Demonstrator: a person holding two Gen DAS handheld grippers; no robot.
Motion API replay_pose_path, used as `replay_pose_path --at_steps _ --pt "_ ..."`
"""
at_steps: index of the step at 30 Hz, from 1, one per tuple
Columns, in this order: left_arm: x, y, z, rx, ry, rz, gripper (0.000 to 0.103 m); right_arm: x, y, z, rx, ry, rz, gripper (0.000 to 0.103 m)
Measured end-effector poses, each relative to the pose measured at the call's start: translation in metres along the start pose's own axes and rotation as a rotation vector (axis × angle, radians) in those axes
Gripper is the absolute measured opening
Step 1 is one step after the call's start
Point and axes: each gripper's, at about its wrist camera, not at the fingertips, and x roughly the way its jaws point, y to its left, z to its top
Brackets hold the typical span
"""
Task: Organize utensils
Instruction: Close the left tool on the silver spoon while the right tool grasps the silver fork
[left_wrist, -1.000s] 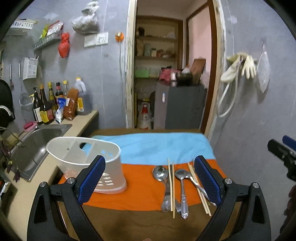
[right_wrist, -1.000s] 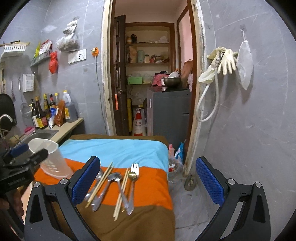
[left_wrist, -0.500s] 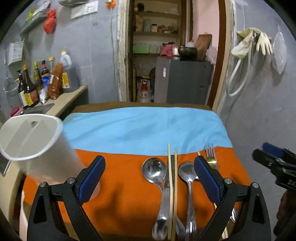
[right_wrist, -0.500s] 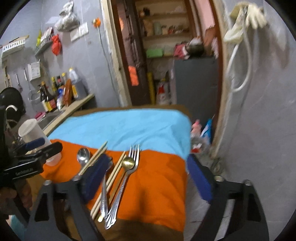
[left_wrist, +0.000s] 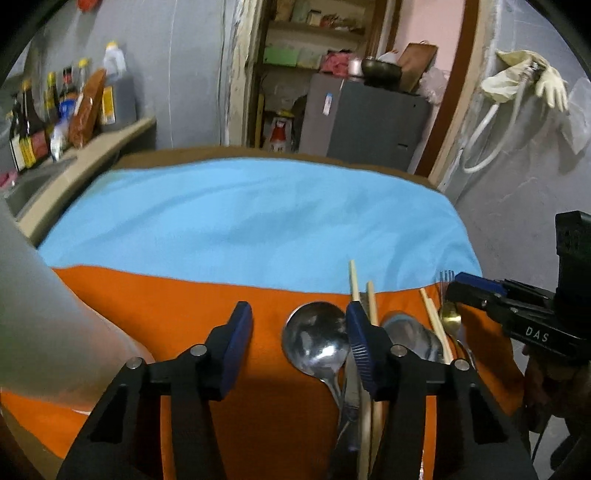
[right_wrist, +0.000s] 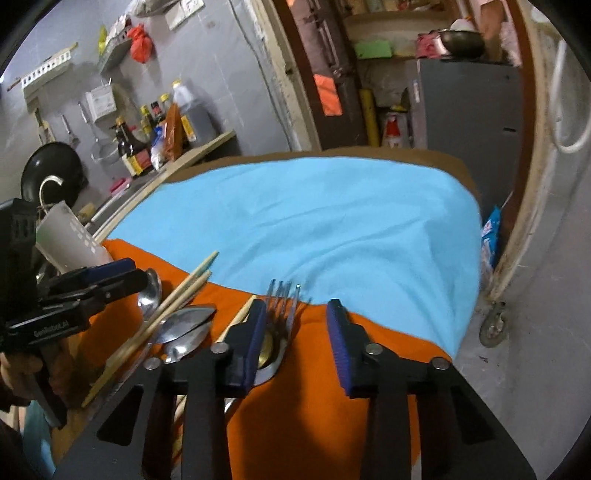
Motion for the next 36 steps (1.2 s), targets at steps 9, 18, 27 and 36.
replay_pose_path --at_steps 9,18,27,36 --pt "0.003 0.015 0.001 -0.052 0.055 -0.066 0.043 0.014 -0.006 0.009 -0.047 0.038 0.121 0.02" --pt "0.003 0.015 0.002 -0.038 0.077 -0.107 0.025 0.023 -0.009 0.021 -0.067 0.093 0.208 0.023" --pt "0.007 0.012 0.004 -0.019 0.09 -0.1 0.011 0.032 -0.013 0.031 -0.126 0.146 0.315 0.025" --pt "0.001 0.002 0.006 0.031 0.056 -0.085 0.004 0.043 0.001 0.041 -0.252 0.198 0.352 0.023"
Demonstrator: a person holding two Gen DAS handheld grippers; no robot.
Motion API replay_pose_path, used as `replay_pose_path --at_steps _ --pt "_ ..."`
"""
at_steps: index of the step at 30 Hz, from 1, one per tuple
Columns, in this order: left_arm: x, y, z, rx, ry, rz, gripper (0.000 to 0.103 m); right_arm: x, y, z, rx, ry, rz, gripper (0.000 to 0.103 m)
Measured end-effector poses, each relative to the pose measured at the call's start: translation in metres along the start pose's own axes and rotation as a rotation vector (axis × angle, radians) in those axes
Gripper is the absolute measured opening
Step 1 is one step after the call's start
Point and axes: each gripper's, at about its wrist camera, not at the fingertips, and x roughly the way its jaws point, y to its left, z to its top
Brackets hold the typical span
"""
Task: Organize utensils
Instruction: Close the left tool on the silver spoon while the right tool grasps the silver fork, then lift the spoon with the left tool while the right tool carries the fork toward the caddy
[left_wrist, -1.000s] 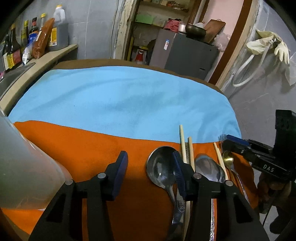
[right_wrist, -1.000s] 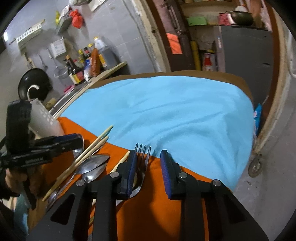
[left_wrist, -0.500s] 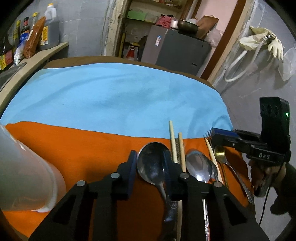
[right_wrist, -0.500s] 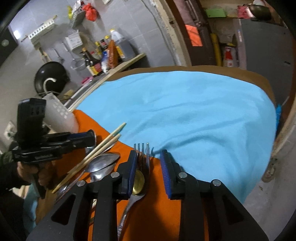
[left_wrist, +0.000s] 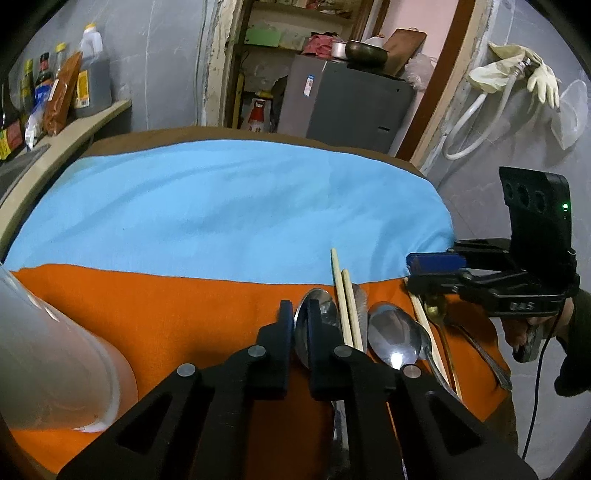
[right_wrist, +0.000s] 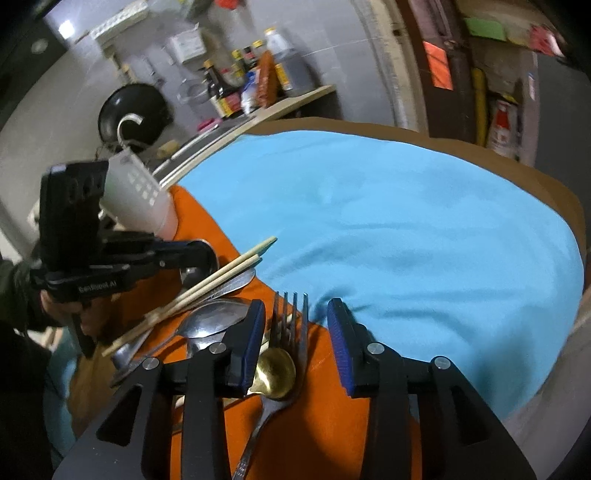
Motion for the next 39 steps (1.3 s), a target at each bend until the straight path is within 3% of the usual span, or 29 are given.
replay_pose_path --at_steps 8,11,17,22,27,28,29,39 --pt "-0.018 -0.008 -0.003 0.031 -0.07 0.074 0.002 -0.001 0.007 -0.004 0.048 -0.018 -0.065 0.015" --pt "-0.027 -0.014 -0.005 0.046 -0.11 0.117 0.002 -0.004 0.018 -0.006 0.077 -0.045 -0.162 0.015" --pt "-0.041 -0.022 -0.01 0.055 -0.152 0.146 0.002 -0.018 0.033 -0.024 0.333 -0.169 -0.323 0.014" --pt "-0.048 -0.02 -0.01 0.054 -0.167 0.139 0.002 -0.04 0.037 -0.054 0.555 -0.306 -0.361 0.014" --pt "-0.063 -0.023 -0.013 0.065 -0.206 0.127 0.002 -0.067 0.048 -0.063 0.55 -0.415 -0.424 0.012" --pt "-0.065 -0.024 -0.014 0.067 -0.211 0.125 0.002 -0.071 0.054 -0.064 0.535 -0.418 -0.436 0.01" --pt "-0.069 -0.025 -0.014 0.069 -0.217 0.124 0.002 -0.073 0.058 -0.064 0.53 -0.414 -0.439 0.002" --pt "-0.098 -0.026 -0.021 0.063 -0.263 0.098 0.001 -0.073 0.089 -0.081 0.564 -0.393 -0.456 0.001"
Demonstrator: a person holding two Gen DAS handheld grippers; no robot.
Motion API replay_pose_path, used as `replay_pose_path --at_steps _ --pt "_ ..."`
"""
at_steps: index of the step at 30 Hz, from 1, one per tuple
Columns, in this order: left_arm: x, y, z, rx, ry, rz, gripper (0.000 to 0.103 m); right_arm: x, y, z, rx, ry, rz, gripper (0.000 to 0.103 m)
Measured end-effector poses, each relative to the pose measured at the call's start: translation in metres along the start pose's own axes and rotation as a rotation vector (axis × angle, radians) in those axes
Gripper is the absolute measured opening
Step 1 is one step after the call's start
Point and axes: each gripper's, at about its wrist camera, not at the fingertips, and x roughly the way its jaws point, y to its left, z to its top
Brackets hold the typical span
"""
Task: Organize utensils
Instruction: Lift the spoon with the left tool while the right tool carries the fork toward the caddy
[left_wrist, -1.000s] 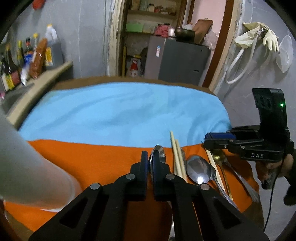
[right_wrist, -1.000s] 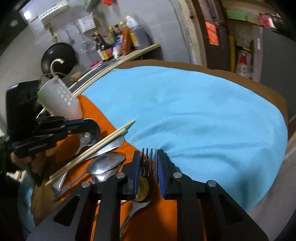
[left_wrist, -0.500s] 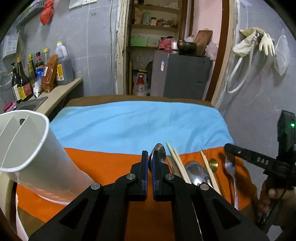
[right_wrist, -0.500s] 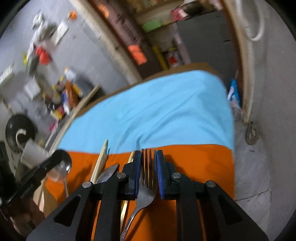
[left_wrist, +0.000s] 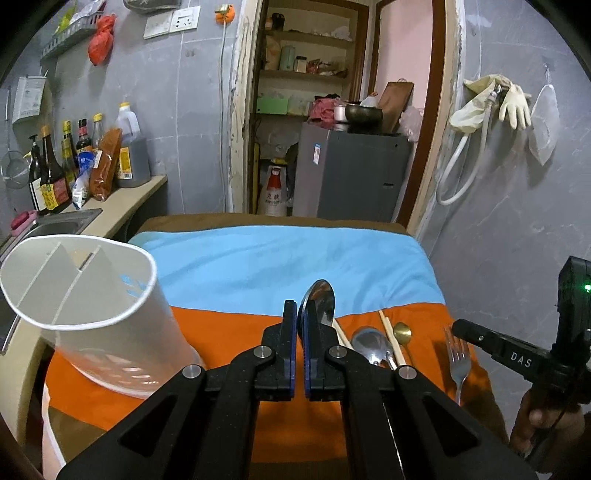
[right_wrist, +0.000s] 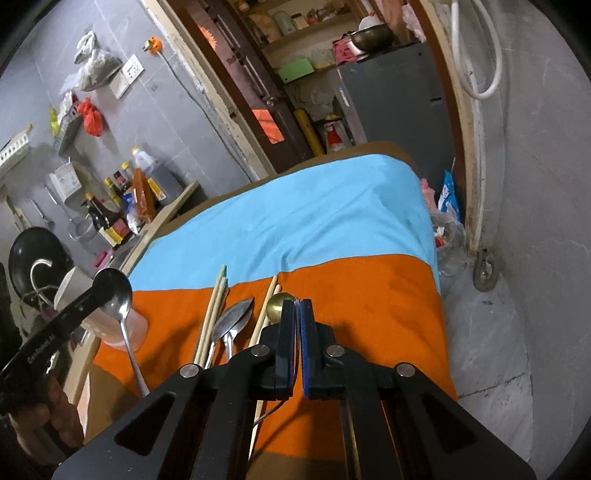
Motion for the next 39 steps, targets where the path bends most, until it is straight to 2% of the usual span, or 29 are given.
replay_pose_path --at_steps 8,13,19,23,28,32,35,39 --pt "-0.033 0.013 0.003 0.002 -0.043 -0.022 0.001 -0.035 0.029 -0.016 -0.009 -0.066 -0.047 0.001" --pt "-0.05 0.027 0.007 -0.003 -0.062 -0.043 0.001 -0.063 0.065 -0.021 -0.082 -0.166 -0.121 0.001" --pt "-0.064 0.046 0.012 -0.002 -0.07 -0.066 0.001 -0.077 0.101 -0.026 -0.183 -0.246 -0.174 0.001" --pt "-0.081 0.061 0.024 -0.009 -0.092 -0.08 0.001 -0.088 0.12 -0.02 -0.205 -0.308 -0.187 0.001" --pt "-0.115 0.082 0.055 -0.009 -0.178 -0.088 0.001 -0.108 0.154 0.003 -0.275 -0.42 -0.181 0.001" --pt "-0.132 0.105 0.078 -0.028 -0.222 -0.046 0.001 -0.12 0.182 0.026 -0.327 -0.5 -0.162 0.001" --pt "-0.143 0.13 0.096 -0.043 -0.269 0.03 0.001 -0.122 0.201 0.041 -0.353 -0.539 -0.127 0.001" --pt "-0.151 0.17 0.111 -0.061 -0.341 0.181 0.001 -0.116 0.233 0.062 -0.399 -0.587 -0.059 0.001"
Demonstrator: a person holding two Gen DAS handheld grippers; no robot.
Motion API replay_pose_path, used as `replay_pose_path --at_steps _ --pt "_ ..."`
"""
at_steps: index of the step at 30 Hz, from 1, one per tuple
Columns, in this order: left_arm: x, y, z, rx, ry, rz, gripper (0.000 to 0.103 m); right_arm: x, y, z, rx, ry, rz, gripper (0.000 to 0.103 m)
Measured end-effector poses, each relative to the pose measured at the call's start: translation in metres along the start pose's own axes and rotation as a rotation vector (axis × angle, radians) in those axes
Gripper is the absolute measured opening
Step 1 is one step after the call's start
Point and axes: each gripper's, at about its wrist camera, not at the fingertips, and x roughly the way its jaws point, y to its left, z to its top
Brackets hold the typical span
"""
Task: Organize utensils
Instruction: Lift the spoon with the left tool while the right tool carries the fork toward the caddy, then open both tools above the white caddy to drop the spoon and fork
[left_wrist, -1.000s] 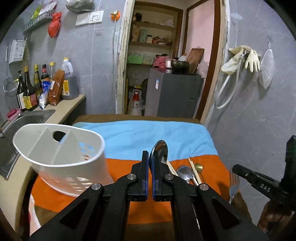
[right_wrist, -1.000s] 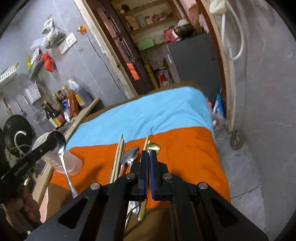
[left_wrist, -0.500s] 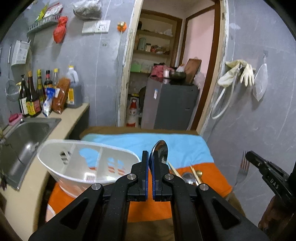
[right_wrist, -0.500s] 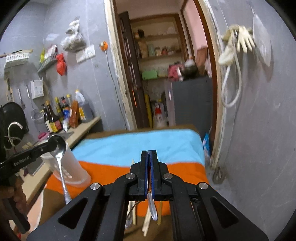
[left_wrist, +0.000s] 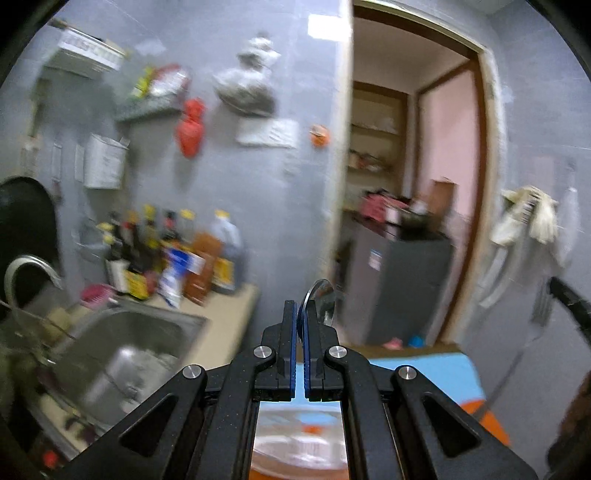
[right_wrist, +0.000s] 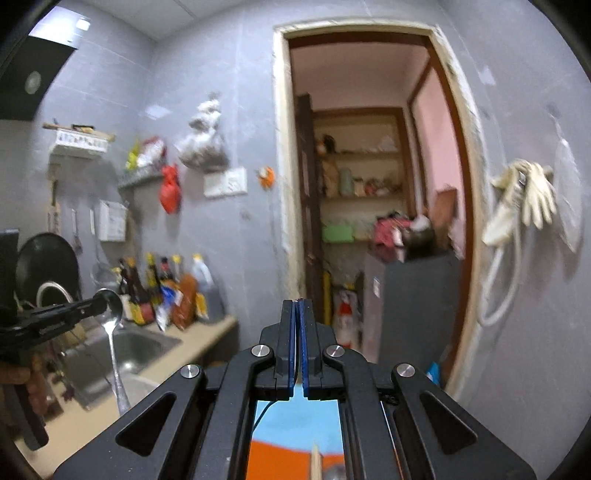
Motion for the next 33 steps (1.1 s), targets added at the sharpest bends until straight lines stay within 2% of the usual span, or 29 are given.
replay_pose_path --at_steps 4,6,13,19,22,24,26,28,30,33 --pt "0.013 0.026 -0.002 0.045 -0.032 0.143 0.001 0.021 0.029 0.014 -0.027 -0.046 0.074 0.001" --pt "0.02 0.035 -0.012 0.059 -0.034 0.182 0.001 0.031 0.042 0.014 -0.044 -0.05 0.1 0.001" --pt "0.051 0.04 -0.057 0.093 -0.007 0.217 0.001 0.07 0.083 -0.023 -0.143 0.006 0.129 0.001" --pt "0.064 0.026 -0.084 0.129 0.011 0.19 0.001 0.087 0.104 -0.063 -0.226 0.078 0.125 0.001" --pt "0.066 0.028 -0.089 0.09 0.07 0.149 0.003 0.091 0.108 -0.078 -0.228 0.126 0.15 0.002" --pt "0.06 0.031 -0.092 0.051 0.087 0.105 0.005 0.092 0.104 -0.08 -0.183 0.168 0.177 0.003" --pt "0.055 0.033 -0.09 0.016 0.104 0.056 0.009 0.088 0.099 -0.079 -0.138 0.176 0.194 0.005" --pt "0.046 0.035 -0.088 -0.036 0.121 -0.009 0.022 0.085 0.092 -0.077 -0.091 0.189 0.209 0.01" --pt "0.037 0.034 -0.083 -0.067 0.112 -0.037 0.033 0.08 0.082 -0.072 -0.025 0.201 0.227 0.02" --pt "0.024 0.028 -0.073 -0.101 0.106 -0.09 0.041 0.069 0.067 -0.061 0.045 0.189 0.22 0.025"
